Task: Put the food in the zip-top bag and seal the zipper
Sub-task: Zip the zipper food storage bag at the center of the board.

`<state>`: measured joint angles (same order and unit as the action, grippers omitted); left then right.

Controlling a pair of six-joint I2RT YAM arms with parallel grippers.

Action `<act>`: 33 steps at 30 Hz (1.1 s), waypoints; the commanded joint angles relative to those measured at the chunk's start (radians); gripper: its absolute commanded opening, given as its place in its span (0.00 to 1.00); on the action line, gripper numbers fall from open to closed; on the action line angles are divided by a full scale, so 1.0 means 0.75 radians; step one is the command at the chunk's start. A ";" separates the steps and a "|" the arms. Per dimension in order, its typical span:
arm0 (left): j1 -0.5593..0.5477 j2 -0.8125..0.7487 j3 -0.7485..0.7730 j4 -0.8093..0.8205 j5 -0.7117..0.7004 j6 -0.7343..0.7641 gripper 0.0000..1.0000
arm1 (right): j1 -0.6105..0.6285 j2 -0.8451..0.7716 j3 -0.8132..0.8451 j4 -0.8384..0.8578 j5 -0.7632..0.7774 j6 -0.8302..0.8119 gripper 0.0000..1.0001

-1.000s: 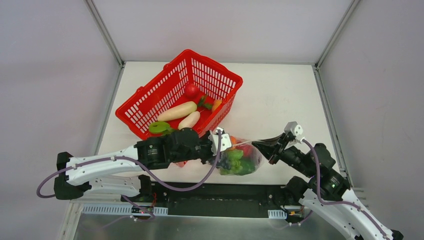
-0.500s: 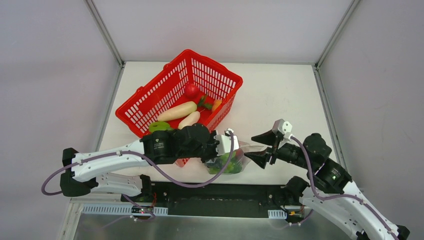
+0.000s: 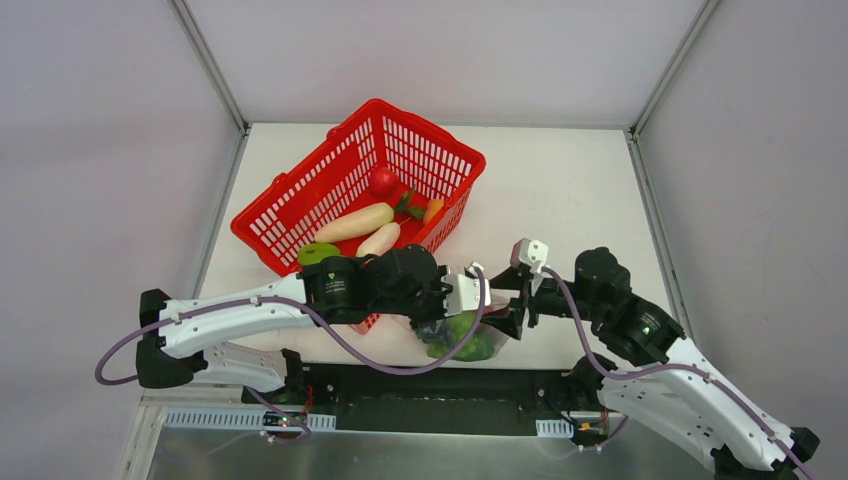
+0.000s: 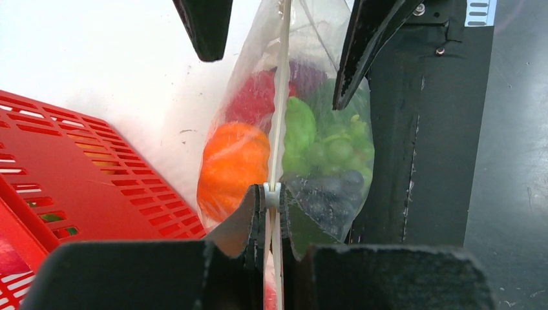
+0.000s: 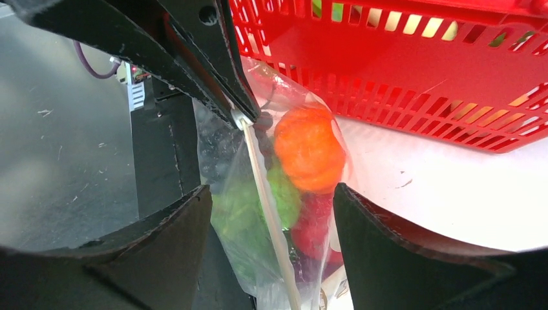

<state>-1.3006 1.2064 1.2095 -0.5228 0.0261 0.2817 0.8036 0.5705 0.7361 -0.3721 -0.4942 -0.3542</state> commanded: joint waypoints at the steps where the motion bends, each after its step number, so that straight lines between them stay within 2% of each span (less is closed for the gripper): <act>1: 0.007 -0.015 0.069 0.055 0.025 0.020 0.00 | -0.003 0.047 0.033 0.034 -0.094 -0.057 0.71; 7: 0.007 -0.015 0.046 0.080 0.033 0.017 0.00 | -0.004 0.044 -0.011 0.069 -0.143 -0.056 0.68; 13: 0.010 -0.013 0.041 0.084 0.038 0.011 0.00 | -0.002 0.078 -0.019 0.094 -0.147 -0.056 0.58; 19: 0.012 -0.035 0.020 0.101 0.024 -0.001 0.00 | -0.003 0.100 -0.036 0.142 -0.100 -0.024 0.38; 21: 0.015 -0.048 0.000 0.112 0.014 -0.008 0.00 | -0.003 0.080 -0.057 0.165 -0.103 -0.019 0.34; 27: 0.029 -0.093 -0.056 0.144 0.007 -0.027 0.00 | -0.003 0.024 -0.094 0.188 -0.088 0.005 0.06; 30: 0.035 -0.116 -0.084 0.158 -0.004 -0.036 0.00 | -0.002 0.005 -0.103 0.194 -0.074 0.017 0.00; 33: 0.040 -0.141 -0.116 0.160 -0.024 -0.047 0.00 | -0.002 -0.003 -0.110 0.202 -0.039 0.037 0.00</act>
<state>-1.2873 1.1618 1.1419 -0.4427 0.0429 0.2680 0.8040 0.5877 0.6559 -0.2703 -0.5598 -0.3470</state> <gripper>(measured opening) 0.047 0.011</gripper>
